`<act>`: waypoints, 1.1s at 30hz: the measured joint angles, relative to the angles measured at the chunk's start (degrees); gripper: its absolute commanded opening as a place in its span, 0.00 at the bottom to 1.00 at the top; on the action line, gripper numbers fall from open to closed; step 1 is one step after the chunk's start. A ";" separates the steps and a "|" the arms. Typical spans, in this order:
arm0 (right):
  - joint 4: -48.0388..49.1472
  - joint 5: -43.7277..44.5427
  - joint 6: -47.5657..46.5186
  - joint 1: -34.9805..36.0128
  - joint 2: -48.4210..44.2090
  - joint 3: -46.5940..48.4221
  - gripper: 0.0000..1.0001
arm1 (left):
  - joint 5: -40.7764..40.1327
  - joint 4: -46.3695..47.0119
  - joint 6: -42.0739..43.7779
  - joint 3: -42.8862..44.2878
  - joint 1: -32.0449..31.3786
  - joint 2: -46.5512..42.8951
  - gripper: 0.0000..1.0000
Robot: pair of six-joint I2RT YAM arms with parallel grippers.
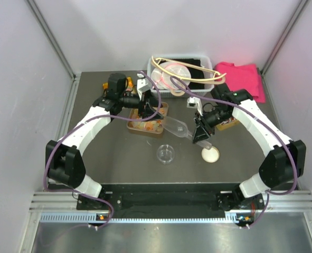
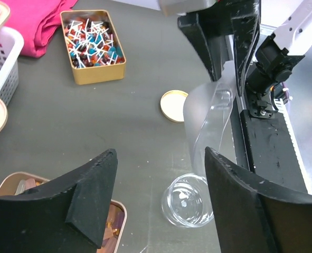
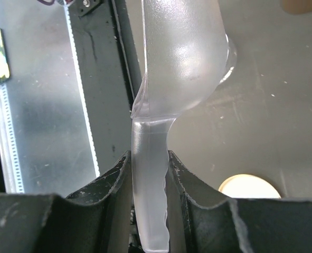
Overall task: Pack the candies
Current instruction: Pick up the spatula from the center of the board.
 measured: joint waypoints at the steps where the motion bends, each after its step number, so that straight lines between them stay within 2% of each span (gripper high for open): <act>1: 0.20 -0.22 0.44 0.39 0.15 0.00 0.24 | 0.17 0.15 0.00 -0.02 -0.13 0.00 0.69; 3: 0.52 -0.37 1.03 0.76 0.44 0.00 0.24 | 0.61 0.39 0.02 -0.17 -0.35 0.00 0.66; 9: 1.09 -0.28 2.12 1.66 1.55 0.57 0.24 | 2.51 -0.37 0.59 -0.68 -0.57 0.00 0.65; 15: 1.53 0.52 2.89 1.95 1.66 3.23 0.24 | 3.74 -7.80 5.97 1.31 -0.68 1.79 0.64; 24: 2.95 3.34 4.37 5.01 1.66 4.09 0.24 | 3.61 -12.11 8.85 2.12 -1.42 2.89 0.54; 28: 3.89 5.01 5.11 6.67 1.66 4.09 0.25 | 3.56 -12.07 8.76 2.19 -1.68 2.86 0.43; 29: 4.13 5.29 5.33 6.78 1.66 4.09 0.25 | 3.54 -12.07 8.74 2.19 -1.68 2.89 0.35; 33: 5.09 6.51 6.05 6.80 1.66 4.09 0.25 | 3.39 -12.15 8.50 2.19 -1.88 2.86 0.12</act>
